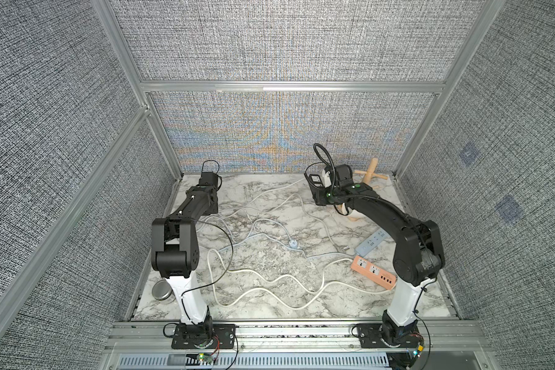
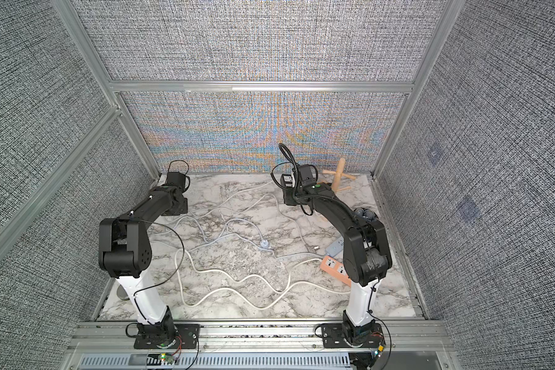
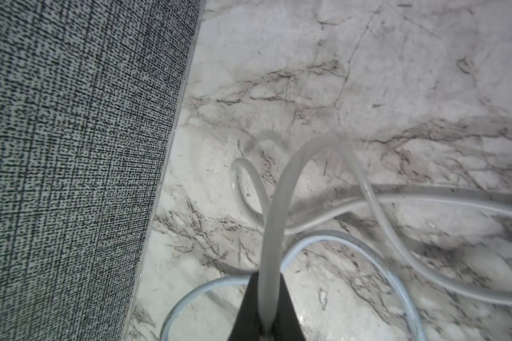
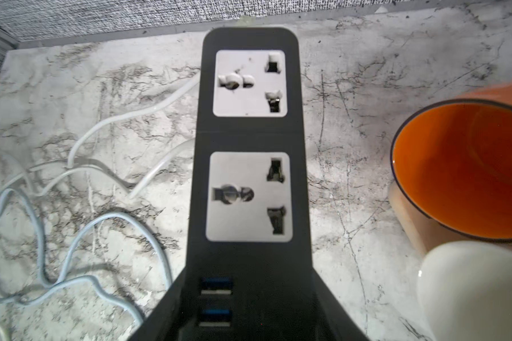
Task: Unwrap the cord wrapped around the power strip
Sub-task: Adjust the power cord at the center of the board, then place the power strip at the center of the board.
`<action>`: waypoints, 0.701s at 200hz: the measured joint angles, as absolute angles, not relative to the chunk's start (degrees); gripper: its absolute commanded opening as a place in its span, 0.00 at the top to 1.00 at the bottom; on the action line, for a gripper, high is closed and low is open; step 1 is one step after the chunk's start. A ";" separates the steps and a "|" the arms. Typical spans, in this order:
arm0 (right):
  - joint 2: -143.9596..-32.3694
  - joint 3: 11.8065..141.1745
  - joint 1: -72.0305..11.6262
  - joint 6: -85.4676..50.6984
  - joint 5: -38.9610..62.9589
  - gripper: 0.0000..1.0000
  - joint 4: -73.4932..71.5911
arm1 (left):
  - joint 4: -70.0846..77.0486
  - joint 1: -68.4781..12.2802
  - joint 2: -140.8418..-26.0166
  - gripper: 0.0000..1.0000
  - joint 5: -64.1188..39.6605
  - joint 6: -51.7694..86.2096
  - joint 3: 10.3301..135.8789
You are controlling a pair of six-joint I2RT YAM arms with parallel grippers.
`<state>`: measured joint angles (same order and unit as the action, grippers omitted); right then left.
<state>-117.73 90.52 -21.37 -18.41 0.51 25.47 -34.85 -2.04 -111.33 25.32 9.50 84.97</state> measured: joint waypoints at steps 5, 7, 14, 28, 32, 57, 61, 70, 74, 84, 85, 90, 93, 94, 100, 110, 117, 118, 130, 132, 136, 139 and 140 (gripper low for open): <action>-118.50 91.07 -21.39 -18.37 0.01 1.00 25.76 | -34.72 -1.83 -111.81 1.00 25.30 9.50 85.54; -118.69 91.22 -21.39 -18.33 -0.12 1.00 25.89 | -34.74 -1.76 -112.03 1.00 25.26 9.50 85.80; -119.70 91.88 -21.39 -18.26 -0.80 1.00 26.30 | -34.83 -1.69 -112.68 1.00 25.10 9.50 86.67; -121.56 92.97 -21.39 -18.26 -2.11 1.00 27.18 | -34.83 -1.52 -113.58 1.00 24.69 9.50 88.36; -122.13 93.21 -21.39 -18.28 -2.50 1.00 27.31 | -34.85 -1.50 -113.69 1.00 24.38 9.50 88.75; -125.40 94.59 -21.43 -18.31 -4.19 1.00 27.66 | -34.50 -1.37 -113.69 1.00 23.44 9.76 89.45; -125.86 94.70 -21.43 -18.31 -4.29 1.00 27.68 | -34.48 -1.37 -113.69 1.00 23.29 9.89 89.32; -126.82 94.89 -21.56 -18.33 -4.62 1.00 27.81 | -34.52 -1.39 -113.69 1.00 22.87 9.98 89.01; -127.24 94.96 -21.61 -18.33 -4.69 1.00 27.83 | -34.50 -1.39 -113.69 1.00 22.72 10.13 88.88; -128.22 95.11 -21.76 -18.44 -5.02 1.00 27.83 | -34.41 -1.39 -113.69 1.00 22.48 10.57 88.60; -128.29 95.11 -21.78 -18.46 -5.02 1.00 27.81 | -34.41 -1.39 -113.69 1.00 22.46 10.59 88.58; -128.73 95.15 -21.85 -18.55 -5.10 1.00 27.81 | -34.48 -1.39 -113.69 1.00 22.35 10.61 88.47; -128.92 95.15 -21.87 -18.59 -5.19 1.00 27.81 | -34.52 -1.39 -113.69 1.00 22.31 10.76 88.44; -129.03 95.15 -21.89 -18.63 -5.23 1.00 27.81 | -34.54 -1.39 -113.69 1.00 22.28 10.83 88.42; -129.43 95.15 -21.91 -18.74 -5.37 1.00 27.79 | -34.59 -1.39 -113.67 1.00 22.13 11.03 88.42; -130.06 95.15 -21.89 -18.90 -5.65 1.00 27.73 | -34.59 -1.39 -113.60 1.00 21.63 11.25 88.42; -130.52 95.22 -21.87 -19.09 -5.78 1.00 27.55 | -34.63 -1.39 -113.54 1.00 21.12 11.57 88.42; -130.56 95.24 -21.87 -19.11 -5.80 1.00 27.55 | -34.63 -1.39 -113.54 1.00 21.08 11.60 88.42; -131.28 95.39 -21.89 -19.20 -6.15 1.00 27.22 | -34.63 -1.39 -113.45 1.00 20.71 11.92 88.44; -131.44 95.46 -21.89 -19.20 -6.20 0.99 27.18 | -34.63 -1.39 -113.43 1.00 20.64 12.03 88.44; -131.70 95.61 -21.89 -19.20 -6.33 0.97 27.18 | -34.63 -1.39 -113.36 1.00 20.56 12.03 88.44; -131.96 95.77 -21.89 -19.18 -6.50 0.96 27.11 | -34.65 -1.39 -113.34 1.00 20.51 12.03 88.42; -132.03 95.81 -21.89 -19.18 -6.55 0.95 27.11 | -34.65 -1.39 -113.34 1.00 20.49 12.05 88.42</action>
